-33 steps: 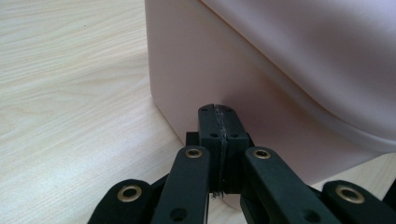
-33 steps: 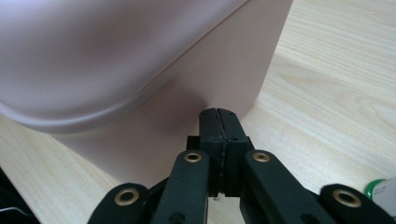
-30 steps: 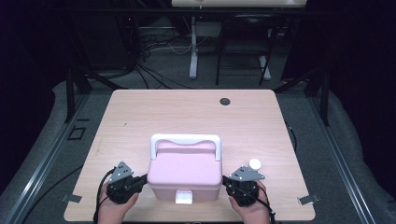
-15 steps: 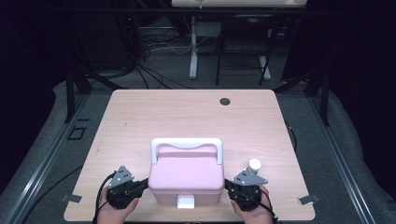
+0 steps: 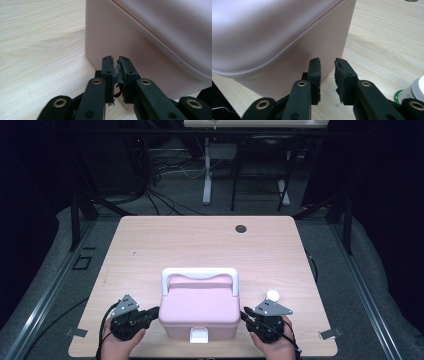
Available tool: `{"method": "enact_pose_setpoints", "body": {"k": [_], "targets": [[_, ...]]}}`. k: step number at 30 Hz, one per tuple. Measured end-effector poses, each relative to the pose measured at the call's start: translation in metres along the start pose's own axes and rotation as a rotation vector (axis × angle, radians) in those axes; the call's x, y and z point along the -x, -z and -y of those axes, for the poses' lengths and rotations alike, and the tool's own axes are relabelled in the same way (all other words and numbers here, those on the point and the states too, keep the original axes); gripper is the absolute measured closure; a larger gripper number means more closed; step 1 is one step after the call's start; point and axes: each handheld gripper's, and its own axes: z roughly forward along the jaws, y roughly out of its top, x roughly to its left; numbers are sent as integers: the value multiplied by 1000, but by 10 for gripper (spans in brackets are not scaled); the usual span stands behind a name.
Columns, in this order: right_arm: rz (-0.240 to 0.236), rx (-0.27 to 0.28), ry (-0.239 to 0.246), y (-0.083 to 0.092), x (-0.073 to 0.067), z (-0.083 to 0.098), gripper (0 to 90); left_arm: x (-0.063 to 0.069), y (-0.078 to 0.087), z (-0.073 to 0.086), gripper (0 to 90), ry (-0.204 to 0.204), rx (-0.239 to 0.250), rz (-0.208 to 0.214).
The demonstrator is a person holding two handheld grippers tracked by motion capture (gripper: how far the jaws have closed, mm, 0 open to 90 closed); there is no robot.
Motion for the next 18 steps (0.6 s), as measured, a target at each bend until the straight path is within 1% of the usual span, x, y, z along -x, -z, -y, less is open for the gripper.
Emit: {"method": "enact_pose_setpoints", "body": {"k": [2, 3, 6, 7, 9, 10, 11, 13, 15, 17, 18], "targets": [[-2, -6, -2, 1, 1, -1, 729, -1, 0, 0, 778, 5, -1, 0], [-3, -1, -5, 0, 2, -1, 721, -2, 1, 0, 778, 8, -4, 7], [-6, -4, -15, 2, 5, -4, 681, -5, 3, -4, 719, 15, -3, 10], [-4, 4, -27, 3, 6, -5, 662, -6, 3, -4, 700, 22, 0, 10], [-7, 7, -35, 3, 9, -7, 631, -9, 4, -6, 651, 35, 8, 4], [-7, 3, -43, 3, 10, -8, 622, -10, 4, -7, 640, 41, 9, 4], [-4, 10, -43, 2, 11, -9, 612, -11, 4, -8, 637, 42, 4, 5], [-6, 1, -48, 3, 13, -12, 596, -12, 4, -11, 618, 38, -8, 5], [-9, 4, -54, 4, 15, -16, 585, -13, 5, -14, 605, 35, -7, 2], [-22, 14, -63, 6, 18, -21, 593, -12, 5, -18, 584, 32, -2, 0], [-22, 14, -63, 6, 18, -21, 593, -12, 6, -20, 584, 30, -1, 2]]}}
